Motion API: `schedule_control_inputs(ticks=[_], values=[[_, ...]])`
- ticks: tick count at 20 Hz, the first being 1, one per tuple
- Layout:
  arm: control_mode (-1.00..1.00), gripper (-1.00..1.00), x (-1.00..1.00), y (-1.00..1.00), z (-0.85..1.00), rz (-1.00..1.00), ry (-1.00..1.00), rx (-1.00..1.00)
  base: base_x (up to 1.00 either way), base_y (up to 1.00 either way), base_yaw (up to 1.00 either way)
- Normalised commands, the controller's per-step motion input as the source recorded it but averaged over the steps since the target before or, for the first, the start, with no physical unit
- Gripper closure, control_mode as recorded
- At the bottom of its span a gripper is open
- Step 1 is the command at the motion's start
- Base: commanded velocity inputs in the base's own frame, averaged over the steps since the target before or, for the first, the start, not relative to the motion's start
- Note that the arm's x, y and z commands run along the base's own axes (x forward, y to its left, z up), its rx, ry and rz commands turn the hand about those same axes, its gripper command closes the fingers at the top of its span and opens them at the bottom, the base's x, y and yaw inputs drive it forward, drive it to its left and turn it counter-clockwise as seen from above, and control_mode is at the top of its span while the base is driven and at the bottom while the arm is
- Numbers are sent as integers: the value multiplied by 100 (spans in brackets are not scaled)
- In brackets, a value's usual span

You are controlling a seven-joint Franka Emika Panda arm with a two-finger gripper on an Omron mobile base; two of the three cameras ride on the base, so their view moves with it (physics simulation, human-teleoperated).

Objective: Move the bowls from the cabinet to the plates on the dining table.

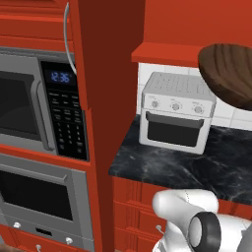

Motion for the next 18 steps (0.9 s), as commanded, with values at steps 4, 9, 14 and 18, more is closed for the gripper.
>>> schedule_control_inputs(ticks=[4,9,14,18], values=[[-100,100,-16,69,-57,0,-3,0,0,0,0],[-100,100,-1,81,-63,0,-6,-1,0,0,0],[100,100,4,12,-15,0,-5,0,-7,0,0],[100,100,0,0,0,0,0,0,-53,-6,3]])
